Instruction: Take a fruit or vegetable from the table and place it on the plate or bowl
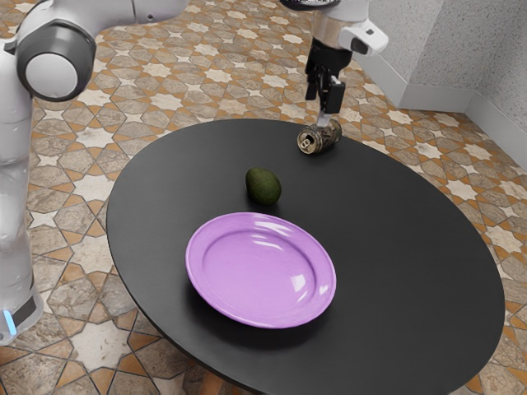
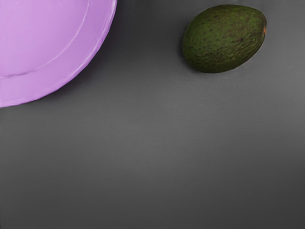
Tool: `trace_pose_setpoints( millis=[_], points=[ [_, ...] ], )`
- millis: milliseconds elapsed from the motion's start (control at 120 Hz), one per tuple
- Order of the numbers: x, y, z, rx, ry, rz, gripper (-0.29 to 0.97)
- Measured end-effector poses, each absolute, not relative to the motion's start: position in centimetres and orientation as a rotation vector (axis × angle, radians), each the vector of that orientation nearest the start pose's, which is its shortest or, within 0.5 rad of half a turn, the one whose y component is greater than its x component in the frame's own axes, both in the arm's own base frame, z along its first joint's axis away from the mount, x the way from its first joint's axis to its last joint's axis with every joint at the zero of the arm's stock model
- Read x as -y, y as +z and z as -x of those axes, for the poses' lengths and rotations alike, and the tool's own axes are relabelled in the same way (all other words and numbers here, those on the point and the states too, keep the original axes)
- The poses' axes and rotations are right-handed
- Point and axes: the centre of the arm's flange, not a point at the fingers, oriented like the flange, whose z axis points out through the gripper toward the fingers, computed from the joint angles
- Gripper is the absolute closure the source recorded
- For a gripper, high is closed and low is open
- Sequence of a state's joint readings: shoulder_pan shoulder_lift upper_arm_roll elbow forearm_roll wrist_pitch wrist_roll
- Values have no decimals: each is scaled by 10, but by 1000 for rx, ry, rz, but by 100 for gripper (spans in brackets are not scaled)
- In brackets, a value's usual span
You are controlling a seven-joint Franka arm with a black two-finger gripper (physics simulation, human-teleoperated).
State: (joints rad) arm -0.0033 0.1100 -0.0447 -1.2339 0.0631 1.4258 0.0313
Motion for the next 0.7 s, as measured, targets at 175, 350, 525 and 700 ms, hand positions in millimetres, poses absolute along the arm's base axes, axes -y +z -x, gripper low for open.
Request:
trace_pose_setpoints(
  millis=[175, 350, 525, 700],
  points=[
    [16, 705, -570, -124, -141, 3087, 1],
    [11, 700, -572, -317, -111, 3089, 1],
    [2, 690, -571, -661, -51, 3030, 1],
    [-9, 640, -582, -1074, 58, 2887, 2]
  ],
)
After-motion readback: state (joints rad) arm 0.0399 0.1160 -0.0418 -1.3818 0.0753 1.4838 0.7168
